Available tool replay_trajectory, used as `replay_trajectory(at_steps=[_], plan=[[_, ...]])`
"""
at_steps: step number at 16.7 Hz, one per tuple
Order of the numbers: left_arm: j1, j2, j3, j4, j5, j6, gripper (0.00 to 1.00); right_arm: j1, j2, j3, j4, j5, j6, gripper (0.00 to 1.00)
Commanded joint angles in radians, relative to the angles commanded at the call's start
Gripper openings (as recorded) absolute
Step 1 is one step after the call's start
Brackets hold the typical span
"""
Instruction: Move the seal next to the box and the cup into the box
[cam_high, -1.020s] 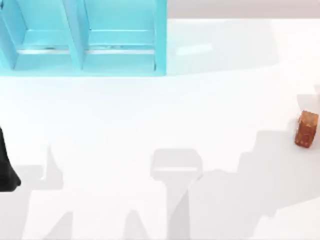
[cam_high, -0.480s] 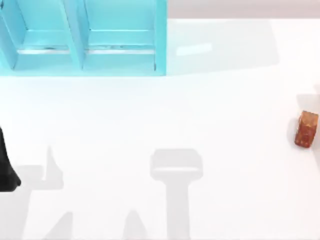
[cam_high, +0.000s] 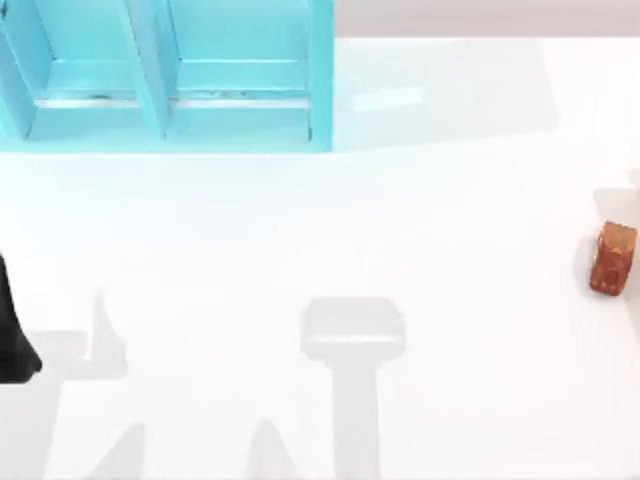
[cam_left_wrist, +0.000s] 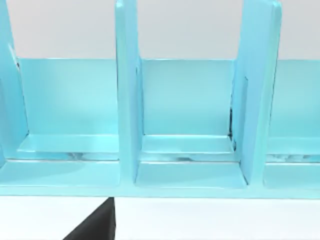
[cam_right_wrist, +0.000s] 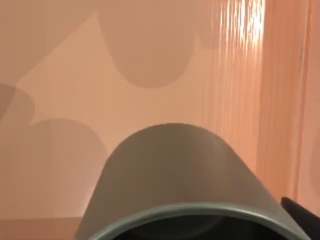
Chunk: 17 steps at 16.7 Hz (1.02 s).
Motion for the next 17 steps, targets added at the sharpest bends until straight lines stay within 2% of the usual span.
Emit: replay_trajectory(at_steps=[3,6,10,15,17], plan=[[0.0,0.0,0.0,0.0,0.0,0.0,1.0,0.018,0.006,-0.025,0.128,-0.03,0.005,0.0],[0.0,0.0,0.0,0.0,0.0,0.0,1.0,0.04,0.024,-0.122,0.196,-0.013,0.022,0.0],[0.0,0.0,0.0,0.0,0.0,0.0,1.0,0.039,0.046,-0.241,0.164,0.051,0.045,0.0],[0.0,0.0,0.0,0.0,0.0,0.0,1.0,0.037,0.051,-0.248,0.159,0.058,0.047,0.0],[0.0,0.0,0.0,0.0,0.0,0.0,1.0,0.037,0.051,-0.248,0.159,0.058,0.047,0.15]])
